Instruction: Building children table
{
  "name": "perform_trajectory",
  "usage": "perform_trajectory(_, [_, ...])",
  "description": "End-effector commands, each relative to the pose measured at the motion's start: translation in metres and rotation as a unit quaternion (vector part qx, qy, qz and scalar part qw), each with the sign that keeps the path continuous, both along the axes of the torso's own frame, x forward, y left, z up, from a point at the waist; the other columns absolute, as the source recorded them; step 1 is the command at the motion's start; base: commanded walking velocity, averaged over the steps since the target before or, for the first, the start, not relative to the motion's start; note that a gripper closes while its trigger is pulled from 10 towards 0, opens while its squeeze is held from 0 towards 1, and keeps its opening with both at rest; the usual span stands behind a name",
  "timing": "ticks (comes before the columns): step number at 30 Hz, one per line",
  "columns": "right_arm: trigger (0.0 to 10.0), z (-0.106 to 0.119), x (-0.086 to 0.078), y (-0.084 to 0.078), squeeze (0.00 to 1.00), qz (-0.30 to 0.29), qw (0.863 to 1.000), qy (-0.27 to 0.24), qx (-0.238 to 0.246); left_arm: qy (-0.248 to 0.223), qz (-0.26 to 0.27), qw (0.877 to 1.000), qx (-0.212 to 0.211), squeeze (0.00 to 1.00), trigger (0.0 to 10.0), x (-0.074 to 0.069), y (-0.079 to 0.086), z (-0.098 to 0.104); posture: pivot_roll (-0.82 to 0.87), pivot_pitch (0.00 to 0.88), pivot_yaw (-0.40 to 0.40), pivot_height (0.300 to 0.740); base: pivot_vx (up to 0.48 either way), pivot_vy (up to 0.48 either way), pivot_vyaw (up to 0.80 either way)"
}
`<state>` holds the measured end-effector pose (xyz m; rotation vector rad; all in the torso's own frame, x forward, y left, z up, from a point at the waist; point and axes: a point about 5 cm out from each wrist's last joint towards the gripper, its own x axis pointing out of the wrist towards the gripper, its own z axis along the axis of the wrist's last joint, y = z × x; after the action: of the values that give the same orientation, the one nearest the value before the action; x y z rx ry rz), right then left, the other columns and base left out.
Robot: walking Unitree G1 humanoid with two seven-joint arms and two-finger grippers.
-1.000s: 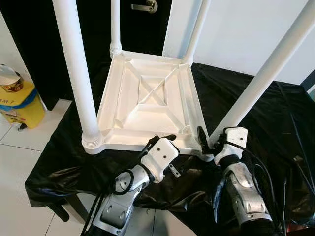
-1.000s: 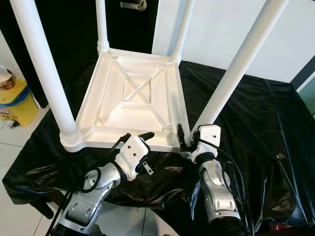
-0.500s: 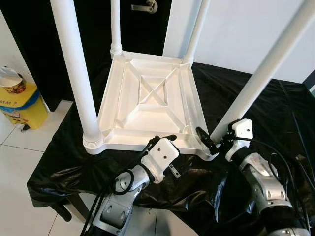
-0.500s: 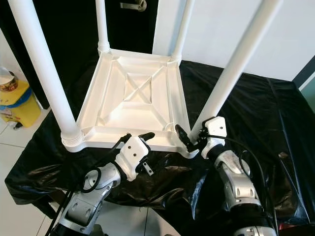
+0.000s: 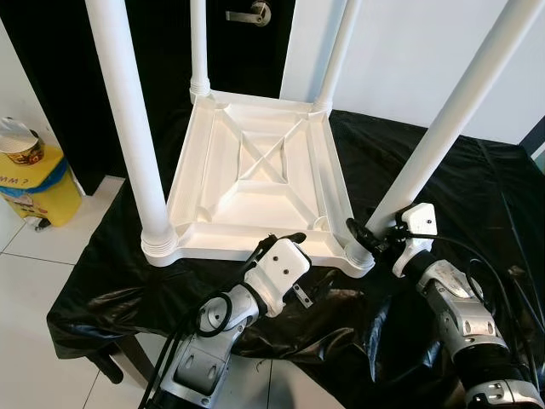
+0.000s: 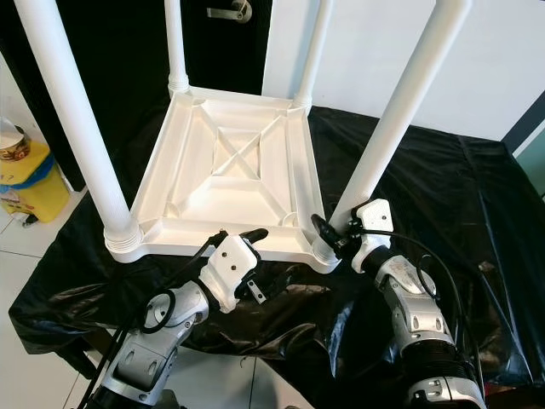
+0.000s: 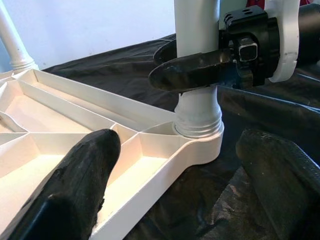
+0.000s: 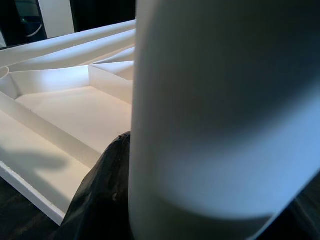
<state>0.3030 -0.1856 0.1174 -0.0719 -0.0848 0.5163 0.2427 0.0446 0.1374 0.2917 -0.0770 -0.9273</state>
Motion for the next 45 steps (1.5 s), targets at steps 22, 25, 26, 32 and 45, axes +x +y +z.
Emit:
perform_trajectory(22, [10.0, -0.026, -0.017, 0.025, 0.0, -0.308, 0.949, 0.049, 0.049, -0.001, 0.021, 1.0, -0.001, 0.0, 10.0, -0.003, -0.002, -0.001, 0.2, 0.04, -0.163, 0.74, 0.0, 0.0, 0.0])
perform_trajectory(25, [10.0, -0.025, -0.016, 0.028, 0.0, -0.3, 0.951, 0.048, 0.052, -0.001, 0.023, 1.0, -0.002, 0.0, 10.0, -0.003, -0.002, -0.001, 0.2, 0.04, -0.159, 0.74, 0.0, 0.0, 0.0])
perform_trajectory(26, [10.0, -0.023, -0.017, 0.031, 0.0, -0.298, 0.952, 0.046, 0.053, -0.001, 0.025, 1.0, -0.003, 0.0, 10.0, -0.002, -0.001, -0.001, 0.19, 0.042, -0.158, 0.74, 0.0, 0.0, 0.0])
perform_trajectory(32, [10.0, -0.022, -0.019, 0.031, 0.0, -0.302, 0.951, 0.044, 0.052, -0.002, 0.026, 1.0, -0.002, 0.0, 10.0, -0.002, -0.001, 0.0, 0.19, 0.05, -0.159, 0.74, 0.0, 0.0, 0.0])
perform_trajectory(45, [10.0, -0.009, -0.021, 0.033, 1.0, -0.261, 0.963, 0.015, 0.061, 0.001, 0.032, 0.999, -0.004, 0.0, 10.0, -0.004, 0.002, 0.001, 0.19, 0.067, -0.154, 0.74, 0.0, 0.0, 0.0])
